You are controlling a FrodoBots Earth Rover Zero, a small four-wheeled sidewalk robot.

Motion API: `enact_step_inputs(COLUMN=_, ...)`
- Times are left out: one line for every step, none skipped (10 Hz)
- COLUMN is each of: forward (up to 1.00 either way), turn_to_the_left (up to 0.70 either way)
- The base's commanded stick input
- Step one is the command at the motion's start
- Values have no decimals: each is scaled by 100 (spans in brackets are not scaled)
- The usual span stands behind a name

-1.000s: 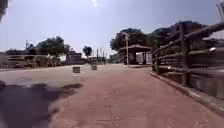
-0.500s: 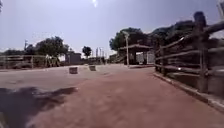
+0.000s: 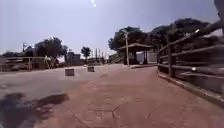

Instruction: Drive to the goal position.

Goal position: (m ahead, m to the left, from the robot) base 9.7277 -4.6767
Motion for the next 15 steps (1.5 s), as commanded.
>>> enact_step_inputs(forward=100, turn_to_the_left=-34)
enact_step_inputs(forward=100, turn_to_the_left=-37)
enact_step_inputs(forward=100, turn_to_the_left=-39)
enact_step_inputs(forward=100, turn_to_the_left=-10)
enact_step_inputs(forward=100, turn_to_the_left=-3)
enact_step_inputs(forward=100, turn_to_the_left=1)
enact_step_inputs(forward=100, turn_to_the_left=1)
enact_step_inputs(forward=100, turn_to_the_left=1)
enact_step_inputs(forward=100, turn_to_the_left=1)
enact_step_inputs(forward=100, turn_to_the_left=1)
enact_step_inputs(forward=100, turn_to_the_left=1)
enact_step_inputs(forward=100, turn_to_the_left=1)
enact_step_inputs(forward=100, turn_to_the_left=1)
enact_step_inputs(forward=100, turn_to_the_left=1)
enact_step_inputs(forward=100, turn_to_the_left=1)
